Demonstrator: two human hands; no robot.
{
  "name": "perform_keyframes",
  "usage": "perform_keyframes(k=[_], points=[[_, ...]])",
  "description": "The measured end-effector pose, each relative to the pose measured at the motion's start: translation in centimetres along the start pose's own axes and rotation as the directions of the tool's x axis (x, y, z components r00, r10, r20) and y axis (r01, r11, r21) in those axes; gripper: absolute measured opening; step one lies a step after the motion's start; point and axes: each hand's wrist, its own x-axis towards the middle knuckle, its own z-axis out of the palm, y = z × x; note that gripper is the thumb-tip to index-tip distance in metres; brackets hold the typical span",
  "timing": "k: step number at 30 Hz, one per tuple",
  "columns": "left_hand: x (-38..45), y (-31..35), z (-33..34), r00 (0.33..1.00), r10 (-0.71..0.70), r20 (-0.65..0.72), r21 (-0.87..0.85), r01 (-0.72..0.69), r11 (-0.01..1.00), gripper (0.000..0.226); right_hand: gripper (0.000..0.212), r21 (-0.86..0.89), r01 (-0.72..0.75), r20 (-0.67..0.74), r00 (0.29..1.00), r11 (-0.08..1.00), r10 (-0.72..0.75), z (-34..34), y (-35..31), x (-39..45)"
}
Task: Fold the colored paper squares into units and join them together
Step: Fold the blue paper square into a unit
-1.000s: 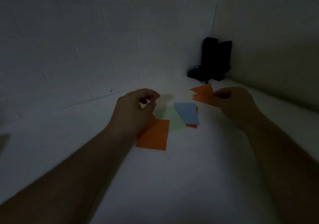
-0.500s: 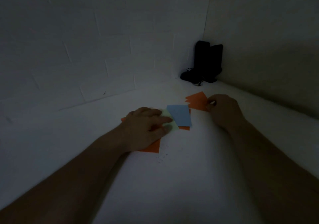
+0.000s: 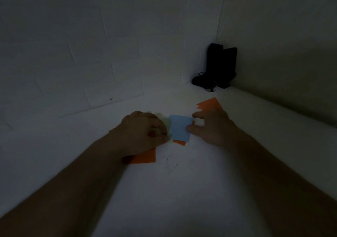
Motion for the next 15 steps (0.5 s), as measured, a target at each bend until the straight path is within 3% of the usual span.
perform_keyframes(k=[4,8,11,15], points=[[0.1,-0.7,-0.4,0.995,-0.098,-0.028,0.044,0.1,0.994,0.051,0.076,0.066,0.01,0.028,1.0,0.998,-0.012,0.5,-0.4,0.2],[0.2,-0.8,0.1,0.993,-0.115,0.029,0.055,0.114,0.992,0.077,0.064,0.039,0.025,0.007,1.0,0.999,-0.025,0.8,-1.4,0.0],[0.3,-0.6,0.4,0.989,-0.133,0.064,0.059,0.129,0.99,0.088,0.056,0.2,0.008,0.004,1.0,0.98,-0.009,1.2,-1.9,0.2],[-0.1,-0.3,0.1,0.983,-0.158,0.088,0.046,0.155,0.987,0.086,0.017,0.44,-0.011,-0.054,0.998,0.898,0.039,0.7,-2.1,0.5]])
